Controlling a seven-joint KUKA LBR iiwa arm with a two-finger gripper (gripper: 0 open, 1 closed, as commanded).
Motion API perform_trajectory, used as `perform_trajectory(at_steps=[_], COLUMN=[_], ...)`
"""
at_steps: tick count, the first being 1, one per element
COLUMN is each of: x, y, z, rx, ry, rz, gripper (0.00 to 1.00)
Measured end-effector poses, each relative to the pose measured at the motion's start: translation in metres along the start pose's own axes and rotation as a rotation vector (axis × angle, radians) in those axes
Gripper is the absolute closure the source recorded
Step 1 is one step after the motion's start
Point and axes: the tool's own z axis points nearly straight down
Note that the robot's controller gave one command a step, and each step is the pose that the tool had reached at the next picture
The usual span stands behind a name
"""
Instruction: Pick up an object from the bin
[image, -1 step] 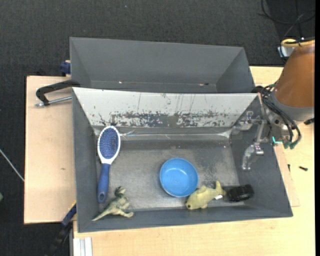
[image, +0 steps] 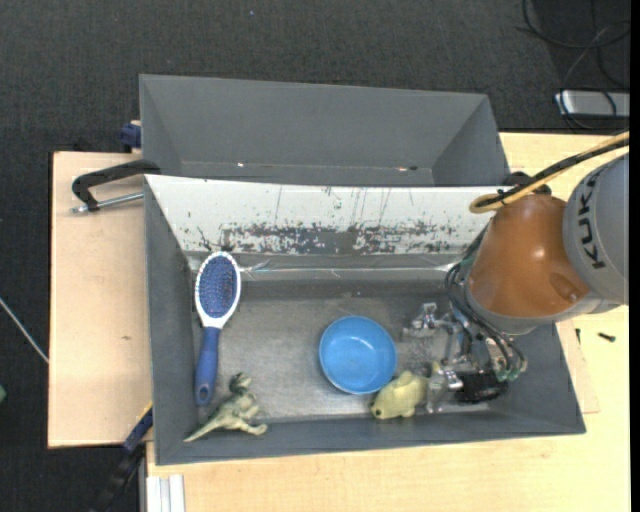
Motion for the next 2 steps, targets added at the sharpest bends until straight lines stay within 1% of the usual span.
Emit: perform_trajectory(at_steps=[1,2], x=[-0.003,0.005], y=[-0.002,-0.001], z=[-0.004,-0.165], rx=[0.005,0.012], ry=[-0.01,-0.016], rz=[0.002,-0.592], gripper=[1.0,1.0])
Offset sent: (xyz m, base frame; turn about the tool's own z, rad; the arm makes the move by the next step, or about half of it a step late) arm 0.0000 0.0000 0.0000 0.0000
